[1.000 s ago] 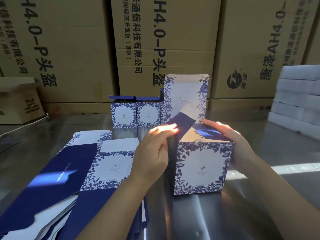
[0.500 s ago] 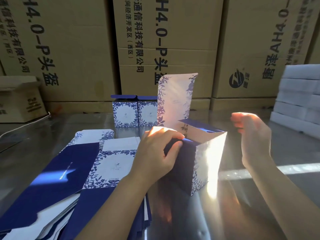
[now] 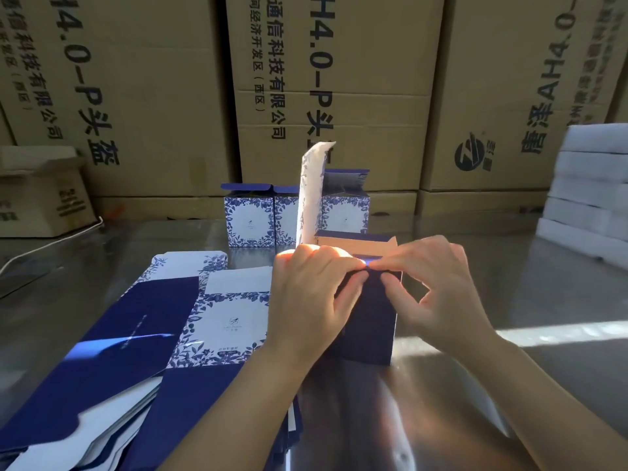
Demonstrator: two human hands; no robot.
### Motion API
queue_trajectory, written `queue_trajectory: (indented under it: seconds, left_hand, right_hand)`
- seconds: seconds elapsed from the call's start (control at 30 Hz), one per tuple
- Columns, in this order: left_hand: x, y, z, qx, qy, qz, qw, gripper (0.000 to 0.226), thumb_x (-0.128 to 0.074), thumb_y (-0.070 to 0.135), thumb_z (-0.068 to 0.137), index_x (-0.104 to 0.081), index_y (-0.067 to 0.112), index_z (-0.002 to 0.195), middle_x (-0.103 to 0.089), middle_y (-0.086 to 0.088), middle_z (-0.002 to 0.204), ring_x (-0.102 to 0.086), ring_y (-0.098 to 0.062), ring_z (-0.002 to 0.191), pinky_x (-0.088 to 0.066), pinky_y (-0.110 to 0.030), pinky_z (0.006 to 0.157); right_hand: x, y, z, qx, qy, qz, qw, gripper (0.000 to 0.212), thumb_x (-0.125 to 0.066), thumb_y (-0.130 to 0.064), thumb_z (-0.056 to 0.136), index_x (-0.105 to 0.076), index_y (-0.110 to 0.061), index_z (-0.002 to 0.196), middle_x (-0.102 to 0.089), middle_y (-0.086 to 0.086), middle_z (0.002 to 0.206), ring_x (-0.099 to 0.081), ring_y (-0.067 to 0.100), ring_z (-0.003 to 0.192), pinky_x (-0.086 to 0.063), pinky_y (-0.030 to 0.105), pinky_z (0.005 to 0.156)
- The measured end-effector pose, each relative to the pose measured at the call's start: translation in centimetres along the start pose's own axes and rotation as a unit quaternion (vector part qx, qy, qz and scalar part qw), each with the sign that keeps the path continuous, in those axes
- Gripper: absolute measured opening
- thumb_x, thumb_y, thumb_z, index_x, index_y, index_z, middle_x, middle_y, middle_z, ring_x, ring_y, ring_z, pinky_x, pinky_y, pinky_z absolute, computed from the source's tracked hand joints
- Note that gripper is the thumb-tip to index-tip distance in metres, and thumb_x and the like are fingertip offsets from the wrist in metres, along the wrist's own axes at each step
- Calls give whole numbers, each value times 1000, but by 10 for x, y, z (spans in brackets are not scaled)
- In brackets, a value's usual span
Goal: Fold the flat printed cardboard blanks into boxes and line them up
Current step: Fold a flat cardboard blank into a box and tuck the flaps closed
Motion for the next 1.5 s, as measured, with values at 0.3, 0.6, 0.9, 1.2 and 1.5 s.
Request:
queue_trajectory:
  seconds: [0.3, 0.6, 0.9, 1.2, 1.5]
  left_hand:
    - [3, -38, -7, 164, 14, 46, 985, 11, -63, 19, 74, -67, 10, 68, -51, -8, 84, -30, -15, 81, -31, -32, 73]
    - [-5, -29, -5, 93, -2, 0, 996, 9, -62, 19, 83, -71, 19, 82, -50, -9, 97, -36, -18, 92, -21, -19, 81]
    - [-8, -25, -5, 84, -8, -5, 996, 7, -63, 14, 81, -69, 16, 80, -39, 0, 106, -36, -19, 99, -24, -22, 86]
    - [-8, -19, -4, 50, -27, -4, 998, 10, -61, 24, 86, -70, 20, 86, -40, -1, 104, -37, -20, 97, -27, -21, 88]
    - [0, -22, -2, 58, -3, -8, 998, 17, -53, 25, 82, -69, 18, 81, -41, -1, 104, -38, -17, 95, -39, -29, 80]
  right_hand:
    - [-4, 20, 0, -62, -18, -17, 998, 19, -58, -15, 77, -73, -23, 85, -59, -19, 84, -41, 5, 87, -22, 22, 86]
    - [1, 24, 1, -72, -4, -38, 997, 12, -63, -29, 80, -75, -29, 78, -64, -18, 78, -44, 8, 87, -19, 24, 83]
    - [-3, 25, 2, -63, -23, -43, 997, 14, -60, -26, 82, -72, -25, 75, -57, -19, 75, -36, 4, 85, -17, 22, 81]
    - [-4, 14, -1, -31, -9, -61, 998, 12, -62, -30, 83, -74, -27, 82, -60, -13, 81, -39, 7, 89, -20, 24, 87]
    - [-4, 18, 1, -43, -19, -44, 998, 13, -63, -30, 82, -75, -26, 81, -58, -16, 80, -38, 5, 90, -19, 22, 87]
Point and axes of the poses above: each hand's wrist, its own z-axis towards the middle knuckle, its own x-axis out of the back of the hand, y = z × x, the point moved 9 cm from there along z, towards the middle knuckle
